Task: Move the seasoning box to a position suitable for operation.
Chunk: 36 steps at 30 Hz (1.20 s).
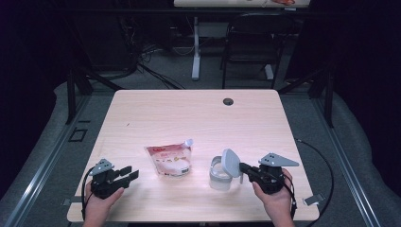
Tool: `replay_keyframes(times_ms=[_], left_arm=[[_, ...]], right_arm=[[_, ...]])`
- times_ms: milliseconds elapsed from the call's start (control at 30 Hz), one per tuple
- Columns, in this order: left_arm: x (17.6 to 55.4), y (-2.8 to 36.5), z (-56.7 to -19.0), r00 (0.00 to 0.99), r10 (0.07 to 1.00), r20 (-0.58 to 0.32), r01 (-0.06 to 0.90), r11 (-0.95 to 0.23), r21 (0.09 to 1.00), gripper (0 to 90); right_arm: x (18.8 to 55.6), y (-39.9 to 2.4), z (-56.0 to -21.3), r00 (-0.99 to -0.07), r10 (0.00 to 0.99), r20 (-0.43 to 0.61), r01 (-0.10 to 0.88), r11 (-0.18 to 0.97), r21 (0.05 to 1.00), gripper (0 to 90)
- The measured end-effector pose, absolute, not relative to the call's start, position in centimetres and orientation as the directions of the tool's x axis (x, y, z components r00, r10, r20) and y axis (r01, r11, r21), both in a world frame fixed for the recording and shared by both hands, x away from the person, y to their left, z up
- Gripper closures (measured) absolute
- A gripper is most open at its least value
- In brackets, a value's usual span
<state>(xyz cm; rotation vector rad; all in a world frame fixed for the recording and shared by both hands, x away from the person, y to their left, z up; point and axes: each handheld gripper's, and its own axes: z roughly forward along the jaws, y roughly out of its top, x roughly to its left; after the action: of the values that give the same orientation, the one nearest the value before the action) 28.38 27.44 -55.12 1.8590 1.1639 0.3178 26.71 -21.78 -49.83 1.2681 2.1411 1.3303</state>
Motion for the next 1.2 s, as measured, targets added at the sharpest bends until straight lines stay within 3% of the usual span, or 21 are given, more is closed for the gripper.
replay_keyframes(times_ms=[867, 1200], left_arm=[[28.4, 27.6, -55.0, 0.53, 0.818, -0.222, 0.591, -0.168, 0.789, 58.1], [28.3, 27.6, -55.0, 0.53, 0.819, -0.223, 0.59, -0.167, 0.79, 58.1]], right_arm=[[26.9, -22.3, -50.6, -0.534, 0.811, 0.239, 0.552, 0.12, 0.825, 90.0], [27.3, -23.3, -51.7, -0.511, 0.766, 0.389, 0.605, 0.0, 0.796, 90.0]])
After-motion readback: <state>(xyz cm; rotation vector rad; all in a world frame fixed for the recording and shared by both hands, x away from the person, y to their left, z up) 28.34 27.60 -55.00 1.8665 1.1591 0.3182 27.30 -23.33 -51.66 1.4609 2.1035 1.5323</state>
